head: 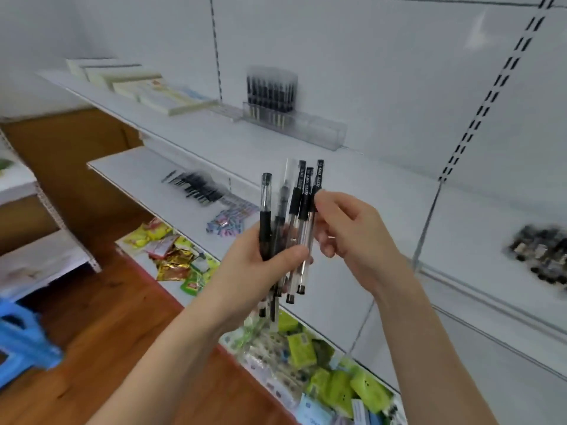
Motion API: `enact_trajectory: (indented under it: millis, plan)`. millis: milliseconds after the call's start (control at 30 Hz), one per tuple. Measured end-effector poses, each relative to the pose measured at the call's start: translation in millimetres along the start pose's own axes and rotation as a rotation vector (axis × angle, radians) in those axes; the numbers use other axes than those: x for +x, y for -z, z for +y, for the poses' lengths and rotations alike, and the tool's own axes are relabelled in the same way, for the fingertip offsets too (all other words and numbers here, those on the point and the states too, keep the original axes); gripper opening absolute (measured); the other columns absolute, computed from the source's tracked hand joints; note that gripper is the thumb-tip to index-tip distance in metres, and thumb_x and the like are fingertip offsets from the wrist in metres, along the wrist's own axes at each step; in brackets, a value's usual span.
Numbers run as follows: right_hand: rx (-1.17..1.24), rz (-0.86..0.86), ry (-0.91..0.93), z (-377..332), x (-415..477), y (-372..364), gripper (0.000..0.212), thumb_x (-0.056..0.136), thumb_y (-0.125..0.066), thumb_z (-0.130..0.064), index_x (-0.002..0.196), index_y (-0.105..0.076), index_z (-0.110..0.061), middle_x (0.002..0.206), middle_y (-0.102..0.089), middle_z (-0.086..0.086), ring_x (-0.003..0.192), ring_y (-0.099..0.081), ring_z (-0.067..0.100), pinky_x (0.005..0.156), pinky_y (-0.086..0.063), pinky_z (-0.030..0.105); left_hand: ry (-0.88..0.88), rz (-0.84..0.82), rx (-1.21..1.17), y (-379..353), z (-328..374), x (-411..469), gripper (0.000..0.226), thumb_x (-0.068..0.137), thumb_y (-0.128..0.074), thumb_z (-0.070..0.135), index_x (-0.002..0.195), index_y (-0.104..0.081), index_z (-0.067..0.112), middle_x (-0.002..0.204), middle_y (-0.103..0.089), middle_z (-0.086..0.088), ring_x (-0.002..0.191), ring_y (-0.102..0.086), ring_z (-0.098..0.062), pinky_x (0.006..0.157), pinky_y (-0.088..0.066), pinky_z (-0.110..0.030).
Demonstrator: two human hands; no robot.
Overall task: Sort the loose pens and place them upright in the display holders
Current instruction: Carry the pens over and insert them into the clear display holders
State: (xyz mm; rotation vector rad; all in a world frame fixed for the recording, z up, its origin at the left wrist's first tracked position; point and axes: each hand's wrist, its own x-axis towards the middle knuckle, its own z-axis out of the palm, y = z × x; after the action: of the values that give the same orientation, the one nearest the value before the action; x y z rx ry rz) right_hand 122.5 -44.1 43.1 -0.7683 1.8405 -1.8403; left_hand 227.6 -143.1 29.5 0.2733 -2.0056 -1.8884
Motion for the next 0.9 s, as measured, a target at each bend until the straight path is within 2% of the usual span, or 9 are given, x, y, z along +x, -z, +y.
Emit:
enact_trajectory:
  millis: [67,100,200,267,400,500,567,700,900]
  plan:
    - [-0.032,-0.027,0.0,-4,10,-23,0.013,0.084,-0.063,-0.023,0.074,-0.062,-0.014,0.052,-0.056,-0.01,0.048,-0.049,0.007,0.043,-0.039,0.018,0.026,0.027,-0.009,28,-2,-6,0.012,0.085,-0.06,0.008,0.096,-0.059,0.012,0.069,-0.069,0.001,0.058,-0.06,-0.003,0.048,-0.048,-0.016]
    - [-0.062,-0.047,-0.001,-5,15,-32,0.012,0.085,-0.063,-0.018,0.073,-0.062,-0.013,0.053,-0.058,-0.01,0.049,-0.051,0.006,0.044,-0.04,0.018,0.029,0.036,-0.009,39,-3,-7,0.013,0.085,-0.06,0.008,0.096,-0.059,0.013,0.07,-0.07,-0.001,0.058,-0.061,-0.004,0.048,-0.048,-0.016]
    - [-0.091,-0.083,-0.032,-11,41,-50,0.013,0.086,-0.061,-0.014,0.075,-0.063,-0.008,0.063,-0.063,-0.002,0.054,-0.057,0.007,0.047,-0.045,0.017,0.032,0.1,-0.04,66,-10,2,0.01,0.085,-0.06,0.011,0.09,-0.06,0.02,0.07,-0.069,-0.003,0.062,-0.059,-0.008,0.05,-0.048,-0.016]
    - [-0.026,-0.041,-0.049,-14,67,-53,0.01,0.088,-0.059,-0.012,0.081,-0.063,-0.006,0.069,-0.064,0.002,0.055,-0.06,0.009,0.049,-0.049,0.016,0.047,0.149,-0.058,83,-16,18,0.006,0.086,-0.059,0.013,0.085,-0.061,0.019,0.062,-0.067,0.005,0.055,-0.056,-0.005,0.044,-0.045,-0.014]
    - [0.021,0.127,0.023,-20,139,-39,0.013,0.09,-0.056,-0.01,0.079,-0.06,-0.007,0.074,-0.062,0.006,0.055,-0.064,0.007,0.054,-0.053,0.015,0.063,0.198,-0.094,116,-26,65,0.008,0.088,-0.056,0.015,0.085,-0.063,0.012,0.058,-0.067,0.011,0.046,-0.054,0.001,0.039,-0.038,-0.014]
    - [-0.142,0.333,0.15,-22,200,-15,0.01,0.089,-0.058,-0.008,0.079,-0.057,-0.01,0.075,-0.064,0.005,0.054,-0.066,0.005,0.057,-0.054,0.016,0.064,0.22,-0.131,134,-29,110,0.007,0.089,-0.056,0.016,0.088,-0.062,0.011,0.061,-0.069,0.01,0.049,-0.057,0.002,0.037,-0.038,-0.016]
    - [-0.248,0.46,0.214,-26,237,5,0.006,0.087,-0.059,-0.007,0.083,-0.056,-0.009,0.074,-0.064,0.005,0.054,-0.066,0.003,0.057,-0.054,0.016,0.056,0.196,-0.14,142,-30,141,0.006,0.088,-0.056,0.015,0.09,-0.061,0.012,0.064,-0.071,0.009,0.055,-0.06,0.0,0.042,-0.043,-0.018]
    - [-0.442,0.613,0.261,-32,296,36,0.005,0.086,-0.056,-0.009,0.09,-0.055,-0.006,0.079,-0.065,0.009,0.055,-0.065,0.002,0.059,-0.053,0.016,0.062,0.146,-0.155,154,-31,193,0.005,0.089,-0.055,0.016,0.09,-0.06,0.017,0.067,-0.072,0.008,0.058,-0.061,-0.001,0.045,-0.047,-0.016]
    - [-0.551,0.734,0.256,-28,346,47,0.003,0.088,-0.052,-0.009,0.089,-0.05,-0.009,0.085,-0.063,0.009,0.068,-0.065,0.014,0.082,-0.053,0.036,0.07,0.052,-0.18,164,-32,259,0.005,0.089,-0.056,0.015,0.091,-0.06,0.017,0.068,-0.072,0.005,0.058,-0.061,-0.002,0.044,-0.045,-0.02]
